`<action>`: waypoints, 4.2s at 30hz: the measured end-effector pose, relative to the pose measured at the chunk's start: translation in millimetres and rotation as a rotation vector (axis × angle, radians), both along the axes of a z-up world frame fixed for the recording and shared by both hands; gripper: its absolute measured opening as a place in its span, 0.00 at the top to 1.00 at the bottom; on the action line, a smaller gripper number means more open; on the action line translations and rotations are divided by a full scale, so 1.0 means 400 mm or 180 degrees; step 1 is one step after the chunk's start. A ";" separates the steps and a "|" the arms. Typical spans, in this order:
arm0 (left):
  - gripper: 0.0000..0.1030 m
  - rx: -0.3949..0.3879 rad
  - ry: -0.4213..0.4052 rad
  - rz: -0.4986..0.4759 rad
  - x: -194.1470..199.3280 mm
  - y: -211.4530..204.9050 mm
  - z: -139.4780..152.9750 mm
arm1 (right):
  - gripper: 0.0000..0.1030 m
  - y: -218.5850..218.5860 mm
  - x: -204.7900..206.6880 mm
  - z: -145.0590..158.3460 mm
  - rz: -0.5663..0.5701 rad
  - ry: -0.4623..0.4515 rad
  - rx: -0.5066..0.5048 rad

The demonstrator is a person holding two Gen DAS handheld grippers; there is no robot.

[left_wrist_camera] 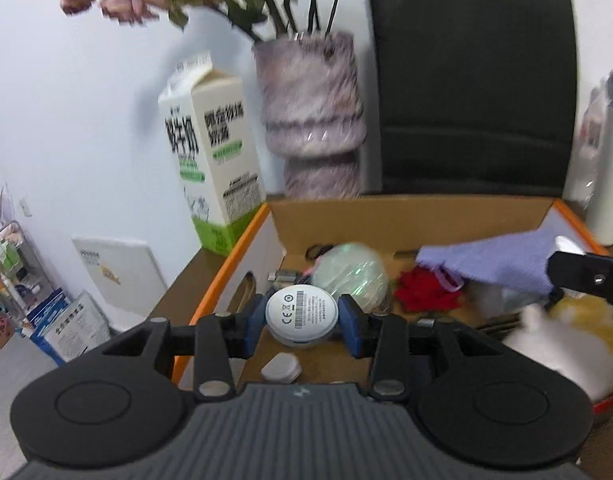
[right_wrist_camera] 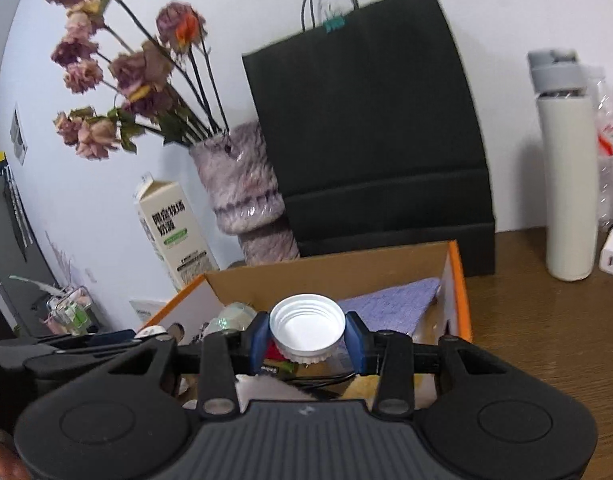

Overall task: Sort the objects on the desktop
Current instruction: 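Carry the bottle cap and tin into the cardboard box and open both tools, then move both empty tools back over the table, then grasp the white plug adapter with the left tool while the right tool grasps the crumpled tissue, then carry the plug adapter and tissue into the cardboard box and open both tools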

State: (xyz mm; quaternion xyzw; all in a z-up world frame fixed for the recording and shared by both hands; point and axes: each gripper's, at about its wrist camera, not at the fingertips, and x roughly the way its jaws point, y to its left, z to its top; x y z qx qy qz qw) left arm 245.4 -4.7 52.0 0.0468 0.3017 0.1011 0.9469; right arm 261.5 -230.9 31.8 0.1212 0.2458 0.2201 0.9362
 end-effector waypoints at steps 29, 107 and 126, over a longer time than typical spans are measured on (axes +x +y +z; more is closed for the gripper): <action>0.03 -0.0057 -0.0228 -0.0104 -0.336 -0.036 0.059 | 0.23 -0.026 -0.260 0.001 -0.0227 -0.0517 -0.0629; 0.43 -0.0641 -0.0078 -0.0208 -0.527 0.138 -0.099 | 0.80 0.051 -0.418 -0.103 -0.0519 0.0113 -0.0850; 0.43 -0.0544 -0.0411 -0.0896 -0.959 -0.012 0.004 | 0.79 -0.028 -1.003 -0.011 -0.0528 -0.0766 -0.0558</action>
